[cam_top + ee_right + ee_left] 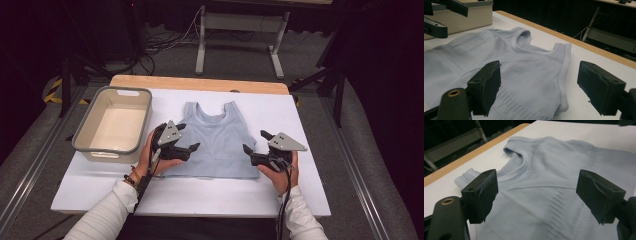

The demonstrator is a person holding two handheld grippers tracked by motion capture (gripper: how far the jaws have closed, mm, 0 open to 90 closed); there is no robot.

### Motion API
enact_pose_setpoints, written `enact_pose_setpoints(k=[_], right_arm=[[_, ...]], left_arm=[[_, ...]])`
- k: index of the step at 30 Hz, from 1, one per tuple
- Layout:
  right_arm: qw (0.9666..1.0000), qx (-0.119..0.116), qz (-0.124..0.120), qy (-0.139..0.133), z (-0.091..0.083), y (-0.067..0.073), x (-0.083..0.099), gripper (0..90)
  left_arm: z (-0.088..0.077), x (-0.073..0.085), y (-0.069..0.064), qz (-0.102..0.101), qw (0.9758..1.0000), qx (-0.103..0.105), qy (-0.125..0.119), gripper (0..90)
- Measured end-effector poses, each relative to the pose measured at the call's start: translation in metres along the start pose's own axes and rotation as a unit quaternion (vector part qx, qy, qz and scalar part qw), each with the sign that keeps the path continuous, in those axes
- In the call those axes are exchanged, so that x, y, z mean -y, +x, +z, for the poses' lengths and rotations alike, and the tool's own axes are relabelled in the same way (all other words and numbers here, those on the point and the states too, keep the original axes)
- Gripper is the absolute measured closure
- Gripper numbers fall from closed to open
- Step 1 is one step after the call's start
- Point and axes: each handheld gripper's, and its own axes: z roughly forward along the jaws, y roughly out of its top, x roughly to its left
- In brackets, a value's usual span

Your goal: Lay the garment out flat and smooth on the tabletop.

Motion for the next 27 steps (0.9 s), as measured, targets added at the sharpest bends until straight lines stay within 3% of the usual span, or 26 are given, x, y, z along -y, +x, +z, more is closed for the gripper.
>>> enact_pose_setpoints(k=[13,17,27], right_arm=[[0.9993,-0.012,-0.034,0.004,-0.003,0.014,0.001,19.5],[0.9991,-0.014,-0.04,-0.006,-0.006,0.019,0.0,19.1],[0.9979,-0.016,-0.061,-0.014,-0.013,0.03,-0.002,18.7]], left_arm=[[-0.028,0.012,-0.006,0.015,0.9997,0.019,-0.003,15.5],[-0.037,0.016,-0.01,0.02,0.999,0.04,-0.009,14.5],[-0.056,0.027,-0.016,0.023,0.9986,0.045,-0.013,11.7]])
